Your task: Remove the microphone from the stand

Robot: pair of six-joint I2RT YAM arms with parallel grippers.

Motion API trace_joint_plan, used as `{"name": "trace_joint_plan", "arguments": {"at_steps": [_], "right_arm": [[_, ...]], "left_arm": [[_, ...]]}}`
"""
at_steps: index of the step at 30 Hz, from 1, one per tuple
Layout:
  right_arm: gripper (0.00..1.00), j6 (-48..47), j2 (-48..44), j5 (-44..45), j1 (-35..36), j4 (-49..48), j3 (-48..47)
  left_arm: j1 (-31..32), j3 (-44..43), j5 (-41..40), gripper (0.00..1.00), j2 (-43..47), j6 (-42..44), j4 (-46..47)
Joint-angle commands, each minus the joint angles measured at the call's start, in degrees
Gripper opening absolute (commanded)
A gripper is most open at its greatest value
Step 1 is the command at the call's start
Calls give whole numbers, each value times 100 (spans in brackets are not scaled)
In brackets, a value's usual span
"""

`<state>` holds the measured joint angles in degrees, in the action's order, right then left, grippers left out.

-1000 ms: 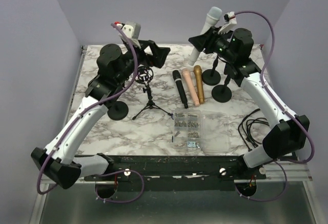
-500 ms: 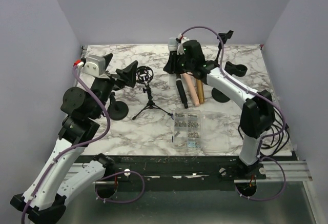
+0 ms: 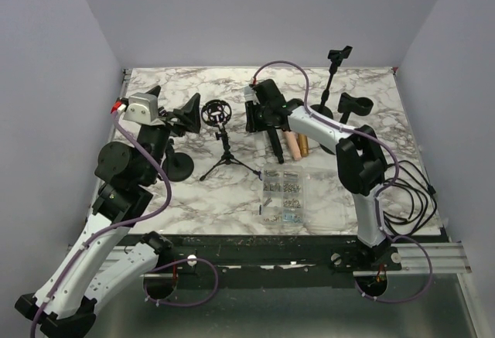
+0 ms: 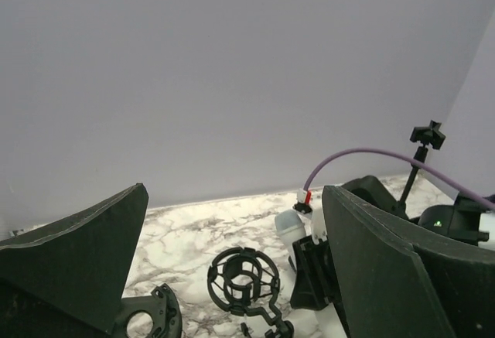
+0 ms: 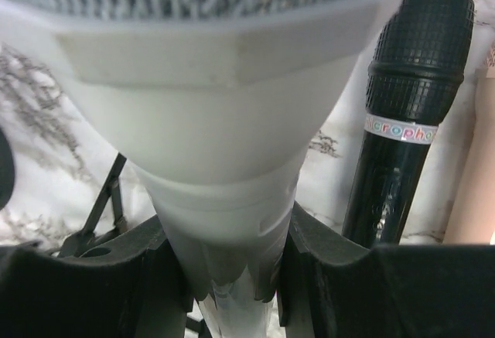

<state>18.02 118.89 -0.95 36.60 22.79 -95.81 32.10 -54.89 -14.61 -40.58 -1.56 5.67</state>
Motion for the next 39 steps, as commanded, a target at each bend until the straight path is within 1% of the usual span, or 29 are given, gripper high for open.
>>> {"name": "trace_joint_plan", "arguments": {"at_steps": [1, 5, 10, 14, 24, 31, 39], "right_arm": [[11, -108, 462, 243, 5, 215, -501], [20, -45, 764, 311, 5, 317, -712], [25, 39, 1008, 228, 9, 422, -735], [35, 17, 1115, 139, 12, 289, -659], [58, 180, 1329, 712, 11, 204, -499], [63, 187, 1204, 753, 7, 24, -307], [69, 49, 631, 970, 14, 263, -733]], "left_arm": [[81, 101, -296, 98, 103, 276, 337], [114, 145, -336, 98, 94, 305, 390], [164, 163, -355, 98, 111, 315, 408], [182, 154, -349, 98, 90, 289, 417], [195, 181, -376, 98, 58, 311, 435], [205, 191, -393, 98, 50, 322, 452], [212, 192, -380, 98, 32, 327, 444]]}}
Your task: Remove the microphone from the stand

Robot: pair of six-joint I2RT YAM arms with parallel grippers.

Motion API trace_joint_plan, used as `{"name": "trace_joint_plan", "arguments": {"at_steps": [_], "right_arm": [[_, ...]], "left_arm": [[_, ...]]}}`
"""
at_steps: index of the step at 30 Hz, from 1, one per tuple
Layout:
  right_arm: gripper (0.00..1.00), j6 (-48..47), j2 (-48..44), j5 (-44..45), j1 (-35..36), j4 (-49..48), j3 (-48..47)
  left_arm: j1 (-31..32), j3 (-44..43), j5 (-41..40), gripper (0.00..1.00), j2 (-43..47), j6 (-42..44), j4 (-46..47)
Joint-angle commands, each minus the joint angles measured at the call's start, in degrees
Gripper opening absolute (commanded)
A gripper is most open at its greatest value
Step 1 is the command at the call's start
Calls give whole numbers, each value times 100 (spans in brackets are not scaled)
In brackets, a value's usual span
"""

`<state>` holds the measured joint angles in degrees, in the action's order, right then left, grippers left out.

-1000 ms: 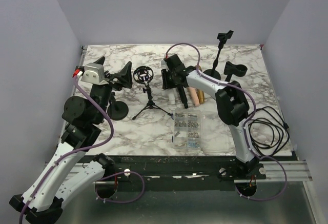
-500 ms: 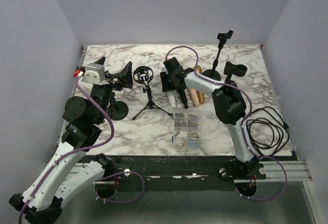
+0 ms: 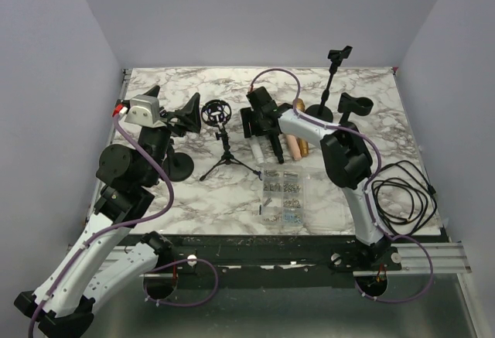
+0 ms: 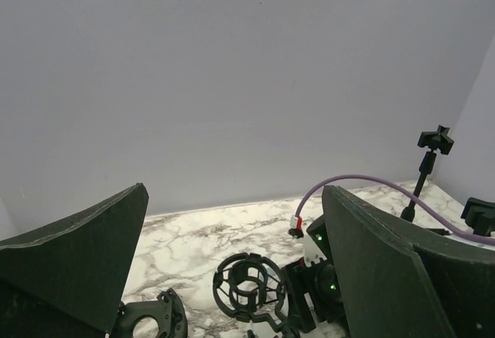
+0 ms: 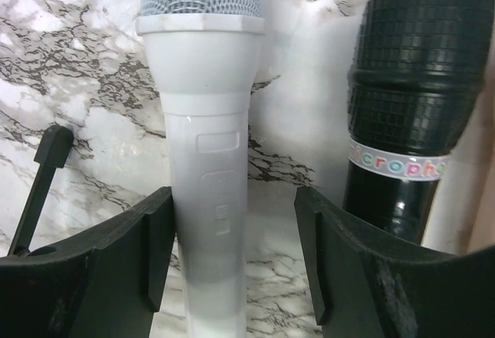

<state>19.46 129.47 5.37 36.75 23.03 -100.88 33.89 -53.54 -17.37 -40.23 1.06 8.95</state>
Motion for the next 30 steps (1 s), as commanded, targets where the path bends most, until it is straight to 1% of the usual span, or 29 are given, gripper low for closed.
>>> {"name": "trace_joint_plan", "arguments": {"at_steps": [1, 4, 8, 11, 16, 18, 21, 26, 27, 29, 30], "right_arm": [[69, -132, -514, 336, -1, 277, -301], [71, -239, -867, 346, -2, 366, -556], [77, -418, -1297, 626, -1, 533, -939], [81, -622, -1560, 1124, -6, 729, -1321], [82, -1247, -1892, 2325, -38, 836, -1967], [82, -1502, -1955, 2700, -174, 844, -2135], [78, -1538, -2040, 2652, -578, 1024, -2316], [74, -1480, -2256, 2306, -1222, 1081, -2252], [71, -1456, -2275, 2166, -1342, 1086, -2243], [63, -1386, -2286, 1893, -1621, 1106, -2256], [61, -1338, -2278, 1797, -1710, 1131, -2289]], "left_arm": [[39, 57, -109, 98, -5, 77, 116], [46, 63, -117, 98, -16, 87, 121], [56, 63, -126, 98, -20, 89, 121], [64, 63, -134, 98, -11, 105, 126], [77, 63, -136, 98, -3, 105, 124], [87, 63, -135, 98, 6, 105, 125], [122, 63, -148, 98, 15, 129, 124], [149, 67, -177, 98, 24, 156, 133], [161, 72, -175, 98, 22, 155, 133], [179, 72, -171, 98, 15, 158, 133], [178, 69, -171, 98, 7, 162, 133]]}}
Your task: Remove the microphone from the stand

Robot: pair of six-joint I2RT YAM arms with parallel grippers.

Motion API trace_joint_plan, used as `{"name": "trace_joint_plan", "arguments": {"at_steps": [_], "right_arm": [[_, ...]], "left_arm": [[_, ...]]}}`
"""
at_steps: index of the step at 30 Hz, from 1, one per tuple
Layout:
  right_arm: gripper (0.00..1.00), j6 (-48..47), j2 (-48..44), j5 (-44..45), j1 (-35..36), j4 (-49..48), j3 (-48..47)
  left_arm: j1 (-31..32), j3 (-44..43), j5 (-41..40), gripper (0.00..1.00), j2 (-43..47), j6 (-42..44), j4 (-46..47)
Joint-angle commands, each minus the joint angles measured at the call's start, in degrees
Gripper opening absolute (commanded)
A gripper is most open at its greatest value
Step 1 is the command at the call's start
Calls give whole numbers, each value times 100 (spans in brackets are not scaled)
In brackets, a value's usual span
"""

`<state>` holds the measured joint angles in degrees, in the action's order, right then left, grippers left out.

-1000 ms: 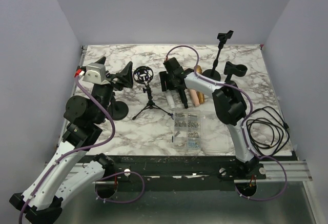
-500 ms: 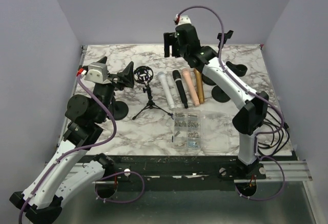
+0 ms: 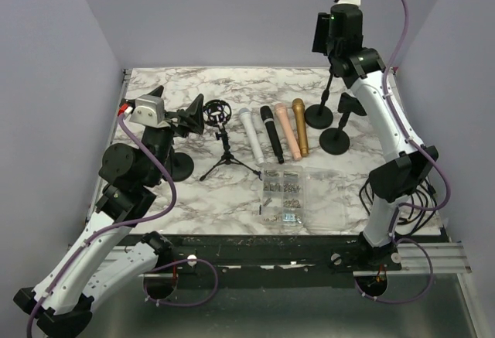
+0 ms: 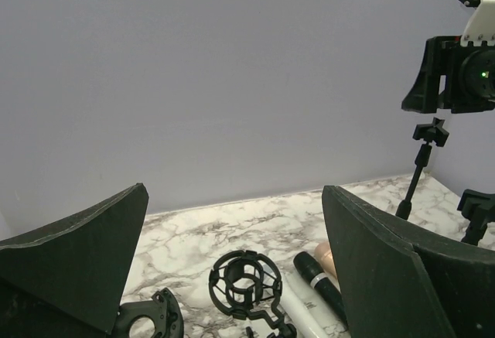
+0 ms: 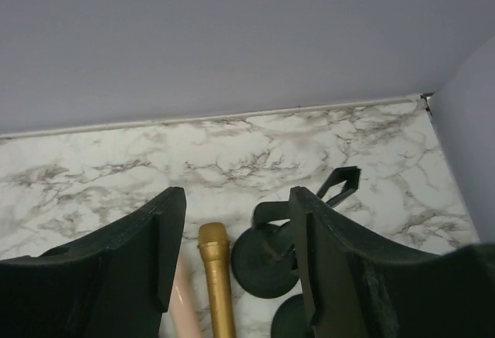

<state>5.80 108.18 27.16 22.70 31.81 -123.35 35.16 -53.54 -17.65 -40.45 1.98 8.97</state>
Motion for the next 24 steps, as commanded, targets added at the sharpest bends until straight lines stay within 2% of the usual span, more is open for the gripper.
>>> {"name": "trace_joint_plan", "arguments": {"at_steps": [1, 8, 13, 17, 24], "right_arm": [[60, 45, -133, -455, -394, 268, -70], [39, 172, 1, -765, -737, 335, -199], [30, 154, 53, -745, -785, 323, -54], [25, 181, 45, -696, -791, 310, 157], [24, 368, -174, -713, -785, 98, 1019]], "left_arm": [[61, 79, -144, 98, 19, 76, 139], [67, 82, -151, 98, -39, 92, 140], [66, 89, -147, 98, -60, 96, 149], [69, 89, -134, 98, -69, 92, 149], [79, 89, -123, 98, -78, 86, 149]]}}
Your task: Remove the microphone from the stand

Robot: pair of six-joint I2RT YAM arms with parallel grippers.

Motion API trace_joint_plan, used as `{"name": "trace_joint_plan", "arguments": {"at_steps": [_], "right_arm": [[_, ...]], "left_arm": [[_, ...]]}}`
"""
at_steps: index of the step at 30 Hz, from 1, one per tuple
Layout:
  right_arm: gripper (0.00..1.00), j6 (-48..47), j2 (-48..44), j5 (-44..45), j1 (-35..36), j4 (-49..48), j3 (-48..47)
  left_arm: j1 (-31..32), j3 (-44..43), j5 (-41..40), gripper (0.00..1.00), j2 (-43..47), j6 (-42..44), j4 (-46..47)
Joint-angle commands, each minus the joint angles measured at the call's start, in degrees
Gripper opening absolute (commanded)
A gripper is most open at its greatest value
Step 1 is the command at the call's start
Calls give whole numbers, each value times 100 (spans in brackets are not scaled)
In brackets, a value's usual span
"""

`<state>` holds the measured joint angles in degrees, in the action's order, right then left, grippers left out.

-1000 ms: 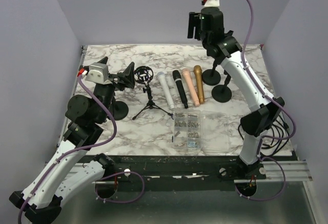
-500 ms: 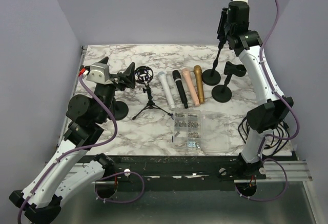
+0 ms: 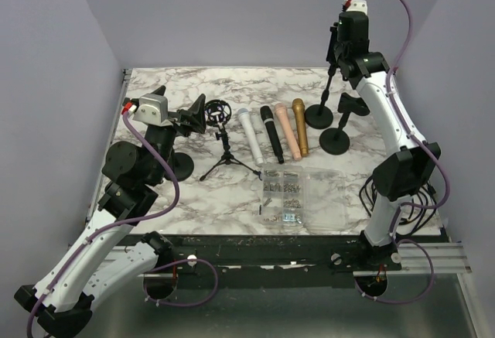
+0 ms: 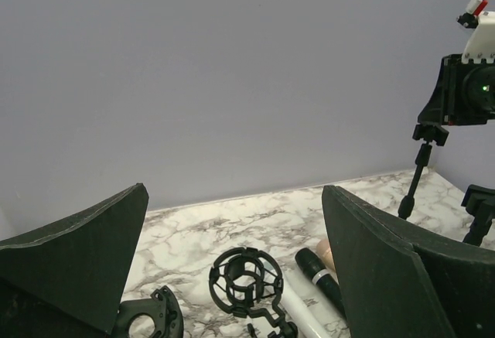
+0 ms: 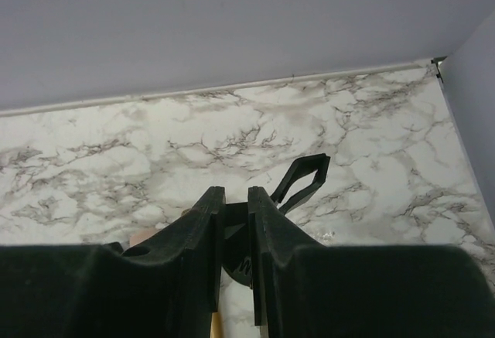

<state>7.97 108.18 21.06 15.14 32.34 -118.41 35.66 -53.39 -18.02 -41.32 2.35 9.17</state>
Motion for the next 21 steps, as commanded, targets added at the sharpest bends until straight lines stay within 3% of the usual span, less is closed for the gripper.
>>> {"name": "trace_joint_plan", "arguments": {"at_steps": [1, 10, 17, 21], "right_arm": [[25, 178, -237, -120, -27, -39, 736], [25, 419, -457, -146, -29, -690, 2344], [25, 485, -281, -276, -28, -818, 2536], [25, 453, -205, -385, -30, -674, 2090]], "left_arm": [[28, 74, -87, 98, 10, 54, 123], [89, 74, -79, 98, -7, 54, 120], [105, 82, -88, 98, -43, 69, 120], [108, 83, -96, 98, -60, 74, 129]]}}
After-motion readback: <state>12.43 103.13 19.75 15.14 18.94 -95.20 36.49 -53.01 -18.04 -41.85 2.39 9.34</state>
